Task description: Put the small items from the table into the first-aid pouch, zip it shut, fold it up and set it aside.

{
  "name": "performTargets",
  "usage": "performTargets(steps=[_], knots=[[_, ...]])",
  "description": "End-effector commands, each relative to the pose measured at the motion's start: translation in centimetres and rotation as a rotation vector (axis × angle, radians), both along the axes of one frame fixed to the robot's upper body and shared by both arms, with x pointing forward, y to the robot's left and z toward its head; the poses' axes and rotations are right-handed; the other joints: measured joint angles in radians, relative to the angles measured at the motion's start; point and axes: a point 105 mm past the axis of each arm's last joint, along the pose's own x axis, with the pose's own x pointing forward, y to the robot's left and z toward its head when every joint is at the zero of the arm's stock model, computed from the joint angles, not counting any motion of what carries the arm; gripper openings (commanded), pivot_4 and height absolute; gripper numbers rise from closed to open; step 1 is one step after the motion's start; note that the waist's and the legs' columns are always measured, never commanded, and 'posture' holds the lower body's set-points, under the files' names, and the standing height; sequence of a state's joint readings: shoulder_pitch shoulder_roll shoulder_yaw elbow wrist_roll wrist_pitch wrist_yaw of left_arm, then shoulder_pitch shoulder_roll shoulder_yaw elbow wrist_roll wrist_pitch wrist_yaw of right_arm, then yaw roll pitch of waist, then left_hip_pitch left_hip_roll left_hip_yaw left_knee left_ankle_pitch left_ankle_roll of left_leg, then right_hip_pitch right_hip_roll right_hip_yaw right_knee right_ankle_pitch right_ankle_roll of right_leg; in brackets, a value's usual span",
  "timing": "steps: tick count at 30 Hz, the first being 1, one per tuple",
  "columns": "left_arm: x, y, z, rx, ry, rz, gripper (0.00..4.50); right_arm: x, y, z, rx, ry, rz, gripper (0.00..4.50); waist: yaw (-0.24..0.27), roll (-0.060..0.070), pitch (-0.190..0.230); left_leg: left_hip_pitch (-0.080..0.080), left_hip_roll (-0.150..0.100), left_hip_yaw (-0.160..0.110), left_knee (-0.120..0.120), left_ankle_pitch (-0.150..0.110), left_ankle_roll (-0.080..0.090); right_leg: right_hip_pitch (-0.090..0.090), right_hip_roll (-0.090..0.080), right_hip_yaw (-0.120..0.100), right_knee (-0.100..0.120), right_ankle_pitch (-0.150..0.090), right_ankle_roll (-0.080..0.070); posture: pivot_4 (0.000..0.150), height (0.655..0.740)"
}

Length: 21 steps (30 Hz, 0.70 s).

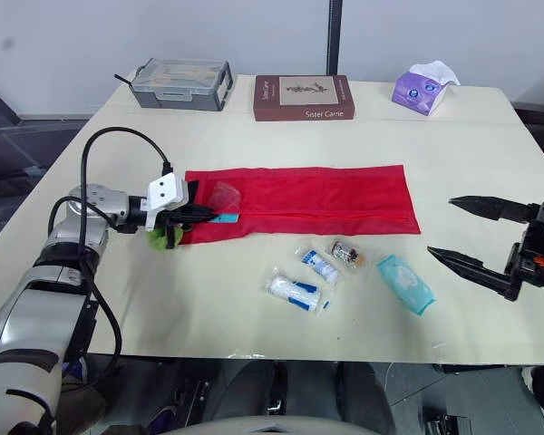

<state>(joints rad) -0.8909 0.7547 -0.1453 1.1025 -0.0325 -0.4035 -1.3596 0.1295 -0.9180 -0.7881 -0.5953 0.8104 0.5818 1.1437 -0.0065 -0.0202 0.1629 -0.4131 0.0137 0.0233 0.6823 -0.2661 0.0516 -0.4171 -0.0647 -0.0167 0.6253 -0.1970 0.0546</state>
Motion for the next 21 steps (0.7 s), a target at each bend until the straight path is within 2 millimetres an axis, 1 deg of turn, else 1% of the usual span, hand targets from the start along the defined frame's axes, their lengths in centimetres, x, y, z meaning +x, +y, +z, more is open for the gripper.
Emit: performTargets(steps=[1, 2, 3, 4, 5, 7, 8, 9, 11, 14, 15, 17, 19, 21], knots=[[-0.1, 1.8, 2.8, -0.082, 0.003, 0.049, 0.85, -1.2, -0.1, 0.6, -0.008, -0.022, 0.012, 4.01, 0.002, 0.000, 0.000, 0.000, 0.000, 0.000, 0.000, 0.000, 0.000, 0.000, 0.000, 0.000, 0.000, 0.000, 0.000, 0.150, 0.7400], [-0.2, 1.8, 3.3, -0.113, 0.014, 0.049, 1.34, -1.3, -0.1, 0.5, -0.004, -0.017, 0.009, 4.01, 0.002, 0.000, 0.000, 0.000, 0.001, 0.000, 0.000, 0.000, 0.000, 0.000, 0.000, -0.001, 0.000, 0.000, 0.000, 0.150, 0.7400], [-0.3, 1.6, 3.7, -0.144, 0.024, 0.043, 1.92, -1.4, -0.2, 0.3, -0.004, -0.014, 0.005, 4.01, 0.003, 0.000, 0.000, 0.000, 0.001, 0.000, 0.000, 0.000, 0.000, 0.000, 0.000, 0.000, 0.000, 0.000, 0.000, 0.150, 0.7400], [-0.4, 1.1, 4.3, -0.188, 0.052, 0.031, 2.27, -1.5, -0.2, 0.2, -0.002, -0.013, 0.000, 4.01, 0.004, 0.000, 0.000, 0.000, 0.001, 0.000, 0.000, 0.000, 0.000, 0.000, 0.000, 0.000, 0.000, 0.000, 0.000, 0.150, 0.7400], [-0.6, 0.5, 4.7, -0.226, 0.082, 0.021, 2.72, -1.6, -0.2, 0.1, 0.004, -0.010, -0.004, 4.01, 0.007, -0.001, 0.000, 0.000, 0.001, 0.000, 0.000, 0.000, 0.000, 0.000, 0.000, 0.000, 0.000, 0.000, 0.000, 0.150, 0.7400], [-1.2, -1.7, 5.4, -0.279, 0.118, -0.016, 3.78, -1.8, -0.2, 0.1, 0.011, -0.010, -0.009, 4.01, 0.014, 0.000, 0.000, -0.001, 0.001, 0.000, 0.001, 0.000, 0.000, 0.000, 0.000, 0.000, 0.000, 0.000, 0.000, 0.150, 0.7400], [-1.5, -3.4, 5.4, -0.275, 0.102, -0.030, 4.09, -1.9, -0.1, 0.0, 0.013, -0.009, -0.012, 4.01, 0.017, 0.000, 0.000, 0.000, 0.001, 0.000, 0.001, 0.000, 0.000, 0.000, -0.001, 0.000, 0.000, 0.000, 0.000, 0.150, 0.7400], [-1.7, -4.5, 5.4, -0.271, 0.089, -0.034, 4.44, -1.9, 0.0, -0.1, 0.014, -0.009, -0.014, 4.01, 0.021, 0.000, 0.000, 0.000, 0.001, 0.000, 0.001, 0.000, 0.000, 0.001, -0.001, 0.000, 0.000, 0.000, 0.000, 0.150, 0.7400], [-2.2, -6.4, 5.0, -0.257, 0.106, -0.018, 4.44, -2.0, 0.2, -0.1, 0.016, -0.009, -0.013, 4.01, 0.023, 0.000, 0.000, 0.000, 0.001, 0.000, 0.001, 0.000, 0.000, 0.002, -0.002, 0.000, 0.000, 0.000, 0.000, 0.150, 0.7400], [-1.0, -9.8, 3.9, -0.123, 0.058, 0.113, 4.44, -1.9, 0.3, 0.0, 0.011, -0.028, -0.025, 4.01, 0.027, -0.001, -0.001, 0.001, 0.000, -0.001, 0.002, 0.000, 0.000, 0.003, -0.002, 0.000, 0.000, 0.000, 0.000, 0.150, 0.7400], [-0.4, -10.7, 3.9, -0.106, 0.030, 0.140, 4.44, -2.0, 0.3, 0.0, 0.013, -0.034, -0.031, 4.01, 0.027, -0.001, -0.001, 0.001, -0.001, -0.001, 0.002, 0.000, 0.000, 0.003, -0.001, 0.000, 0.000, 0.000, 0.001, 0.150, 0.7400], [0.2, -11.9, 3.6, -0.037, -0.035, 0.143, 4.44, -2.0, 0.3, 0.0, 0.013, -0.044, -0.042, 4.01, 0.027, -0.001, -0.001, 0.001, -0.003, -0.002, 0.002, 0.000, 0.001, 0.004, 0.000, 0.002, 0.000, -0.001, 0.001, 0.150, 0.7400], [0.9, -12.7, 3.2, 0.000, -0.071, 0.169, 4.44, -2.2, 0.5, 0.0, 0.022, -0.050, -0.048, 4.01, 0.020, -0.001, -0.001, 0.001, -0.003, -0.002, 0.002, 0.000, 0.001, 0.004, 0.001, 0.003, -0.001, -0.001, 0.001, 0.150, 0.7400], [0.8, -13.5, 2.3, 0.059, -0.101, 0.117, 4.44, -2.4, 0.6, -0.1, 0.024, -0.053, -0.053, 4.01, 0.017, -0.001, -0.001, 0.002, -0.003, -0.001, 0.001, 0.000, 0.001, 0.004, 0.003, 0.005, -0.001, -0.001, 0.001, 0.150, 0.7400]])
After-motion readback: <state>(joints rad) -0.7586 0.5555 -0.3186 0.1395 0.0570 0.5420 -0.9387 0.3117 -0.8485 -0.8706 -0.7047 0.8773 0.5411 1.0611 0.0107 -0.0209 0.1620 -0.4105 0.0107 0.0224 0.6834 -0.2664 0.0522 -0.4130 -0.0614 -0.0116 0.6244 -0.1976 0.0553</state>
